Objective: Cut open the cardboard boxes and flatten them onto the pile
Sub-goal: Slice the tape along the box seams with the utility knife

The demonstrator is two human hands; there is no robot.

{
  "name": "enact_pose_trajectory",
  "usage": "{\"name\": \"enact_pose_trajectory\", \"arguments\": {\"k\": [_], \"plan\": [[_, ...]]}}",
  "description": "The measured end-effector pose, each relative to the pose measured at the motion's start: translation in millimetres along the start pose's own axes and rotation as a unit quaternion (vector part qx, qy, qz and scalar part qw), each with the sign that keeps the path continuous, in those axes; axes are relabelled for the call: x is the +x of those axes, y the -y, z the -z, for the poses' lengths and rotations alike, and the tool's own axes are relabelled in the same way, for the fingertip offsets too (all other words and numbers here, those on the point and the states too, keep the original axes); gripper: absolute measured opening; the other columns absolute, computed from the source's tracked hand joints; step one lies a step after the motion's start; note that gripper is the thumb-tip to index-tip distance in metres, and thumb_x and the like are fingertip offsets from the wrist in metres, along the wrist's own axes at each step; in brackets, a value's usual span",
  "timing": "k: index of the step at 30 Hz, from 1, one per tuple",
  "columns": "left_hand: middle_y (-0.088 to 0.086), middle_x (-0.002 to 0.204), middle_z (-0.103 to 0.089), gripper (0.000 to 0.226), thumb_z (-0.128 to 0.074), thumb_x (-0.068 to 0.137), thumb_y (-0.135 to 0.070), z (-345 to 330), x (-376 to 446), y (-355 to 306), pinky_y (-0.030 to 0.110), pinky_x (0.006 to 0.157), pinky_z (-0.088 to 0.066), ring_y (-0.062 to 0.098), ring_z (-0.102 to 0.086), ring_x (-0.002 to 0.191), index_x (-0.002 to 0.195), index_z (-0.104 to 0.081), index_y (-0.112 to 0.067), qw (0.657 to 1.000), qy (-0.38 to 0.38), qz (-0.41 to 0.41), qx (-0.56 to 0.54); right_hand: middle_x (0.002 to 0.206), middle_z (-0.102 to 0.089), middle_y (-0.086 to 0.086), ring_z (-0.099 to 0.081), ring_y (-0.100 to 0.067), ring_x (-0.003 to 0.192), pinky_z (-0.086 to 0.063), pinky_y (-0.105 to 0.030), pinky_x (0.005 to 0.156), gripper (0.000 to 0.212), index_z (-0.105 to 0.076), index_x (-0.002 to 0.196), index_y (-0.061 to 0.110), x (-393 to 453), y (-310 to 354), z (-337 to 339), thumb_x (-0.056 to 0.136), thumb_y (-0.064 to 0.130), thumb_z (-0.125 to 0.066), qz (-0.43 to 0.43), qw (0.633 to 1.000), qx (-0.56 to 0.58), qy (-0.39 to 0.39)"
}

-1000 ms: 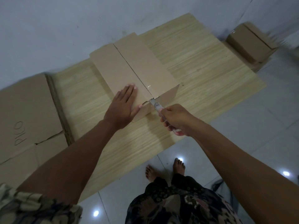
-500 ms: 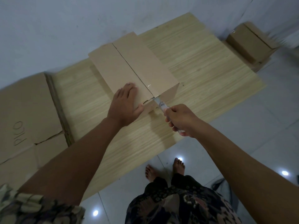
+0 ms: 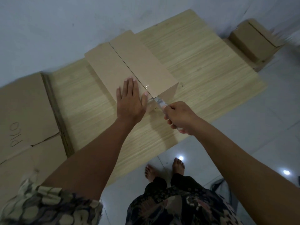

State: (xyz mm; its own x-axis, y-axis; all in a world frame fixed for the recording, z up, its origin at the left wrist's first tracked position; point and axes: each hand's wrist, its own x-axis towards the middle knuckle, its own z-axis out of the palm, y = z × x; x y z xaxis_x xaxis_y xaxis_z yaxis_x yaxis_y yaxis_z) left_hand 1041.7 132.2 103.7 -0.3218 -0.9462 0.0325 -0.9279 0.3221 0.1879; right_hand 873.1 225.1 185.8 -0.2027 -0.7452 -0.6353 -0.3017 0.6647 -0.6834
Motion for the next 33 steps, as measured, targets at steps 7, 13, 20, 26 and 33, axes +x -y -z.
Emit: {"name": "enact_pose_trajectory", "arguments": {"k": [7,13,20,26,33], "plan": [[0.013,0.169,-0.012,0.075,-0.015,0.102,-0.05,0,2,-1,0.05,0.125,-0.005,0.027,-0.008,0.157,0.161,-0.013,-0.004,1.0,0.002,0.008,-0.002,0.067,-0.06,-0.001,-0.053,-0.012,0.048,-0.034,-0.022,0.049,0.064,-0.068,0.091,0.007,7,0,9,0.094,0.069,-0.05,-0.011,0.999,0.042,0.008],[0.013,0.168,-0.016,0.076,-0.015,0.101,-0.052,1,1,-1,0.051,0.125,-0.008,0.028,-0.012,0.156,0.16,-0.018,-0.004,1.0,-0.007,0.011,0.0,0.067,-0.061,-0.001,-0.054,-0.012,0.05,-0.035,-0.023,0.049,0.067,-0.068,0.087,0.011,7,-13,23,0.089,0.076,-0.051,-0.013,0.999,0.028,0.013],[0.011,0.169,-0.011,0.079,-0.011,0.099,-0.054,5,3,-3,0.049,0.126,-0.004,0.025,-0.008,0.157,0.161,-0.014,-0.006,1.0,0.007,0.013,-0.007,0.063,-0.061,0.001,-0.054,-0.01,0.045,-0.035,-0.021,0.045,0.062,-0.067,0.086,0.011,10,-6,26,0.093,0.071,-0.05,-0.001,0.999,0.033,0.011],[0.008,0.17,-0.013,0.074,-0.018,0.102,-0.053,6,3,-2,0.051,0.126,-0.006,0.024,-0.009,0.157,0.161,-0.017,-0.009,1.0,0.02,0.008,0.004,0.066,-0.063,-0.002,-0.056,-0.012,0.049,-0.038,-0.024,0.046,0.056,-0.068,0.09,0.009,-5,-24,33,0.098,0.061,-0.049,0.016,1.0,0.022,0.009],[0.0,0.171,-0.004,0.067,-0.03,0.106,-0.049,19,3,4,0.056,0.124,0.003,0.019,0.001,0.157,0.163,-0.011,-0.017,0.998,0.055,0.02,-0.013,0.068,-0.064,-0.004,-0.056,-0.012,0.048,-0.041,-0.021,0.045,0.053,-0.069,0.091,0.008,-19,-28,49,0.098,0.058,-0.05,0.0,1.0,0.007,-0.003]]}}
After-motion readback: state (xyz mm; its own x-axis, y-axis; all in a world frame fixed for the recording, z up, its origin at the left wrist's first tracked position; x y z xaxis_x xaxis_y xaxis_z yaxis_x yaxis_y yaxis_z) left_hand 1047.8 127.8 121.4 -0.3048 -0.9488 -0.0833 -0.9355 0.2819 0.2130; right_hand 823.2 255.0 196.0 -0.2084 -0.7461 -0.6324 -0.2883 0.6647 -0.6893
